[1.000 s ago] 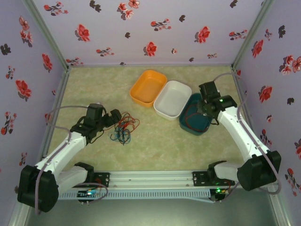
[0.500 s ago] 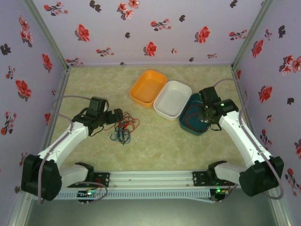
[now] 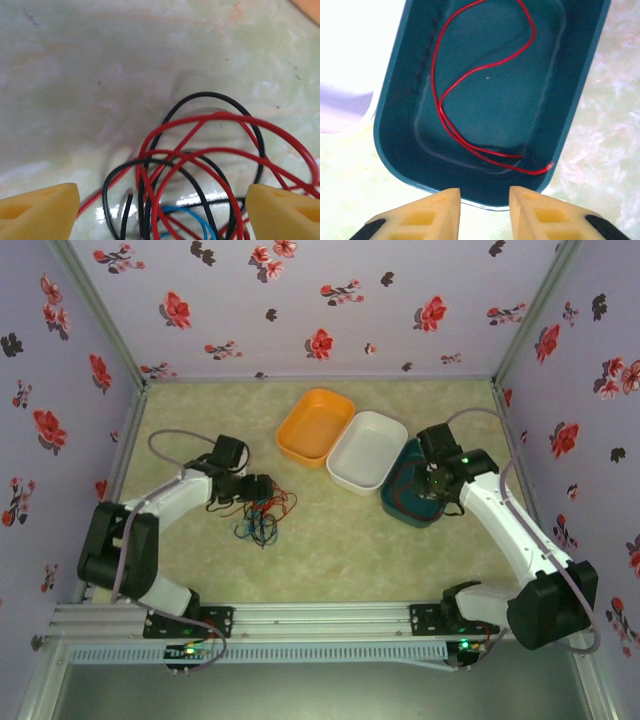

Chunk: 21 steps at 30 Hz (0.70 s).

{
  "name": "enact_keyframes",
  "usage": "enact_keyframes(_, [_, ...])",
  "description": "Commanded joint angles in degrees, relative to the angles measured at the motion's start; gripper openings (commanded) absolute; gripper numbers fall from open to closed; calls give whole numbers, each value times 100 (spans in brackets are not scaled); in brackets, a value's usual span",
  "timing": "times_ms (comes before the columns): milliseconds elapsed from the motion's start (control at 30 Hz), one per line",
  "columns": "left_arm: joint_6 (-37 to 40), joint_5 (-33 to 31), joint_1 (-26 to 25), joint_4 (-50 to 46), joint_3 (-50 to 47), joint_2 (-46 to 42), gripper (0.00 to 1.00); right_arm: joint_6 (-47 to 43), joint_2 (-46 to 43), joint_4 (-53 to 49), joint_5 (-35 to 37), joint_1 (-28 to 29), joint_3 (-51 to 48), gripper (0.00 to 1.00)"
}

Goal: Untangle the cables

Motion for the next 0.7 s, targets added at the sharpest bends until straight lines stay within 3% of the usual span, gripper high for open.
enact_keyframes(0, [287,148,19,85,290,464,82,-111,9,195,-99,38,192,35])
enact_keyframes(67, [283,152,18,139,351,696,75,-169,-25,345,-217,47,167,38])
enact_keyframes(300, [264,216,-44,353,234,491,23,-379,16,897,-711,243,233,43])
enact_keyframes(400, [325,336,-52,508,82,177,8,-456,162,1181,-916,464,309,43])
enact_keyframes(467, [402,415,-76,621,-13,-51,0,-496,308,1384,-1073,637,399,43])
enact_keyframes(667, [658,625,-262,880,-262,-746,0,-699,957,2095,-1750,1357,766,42])
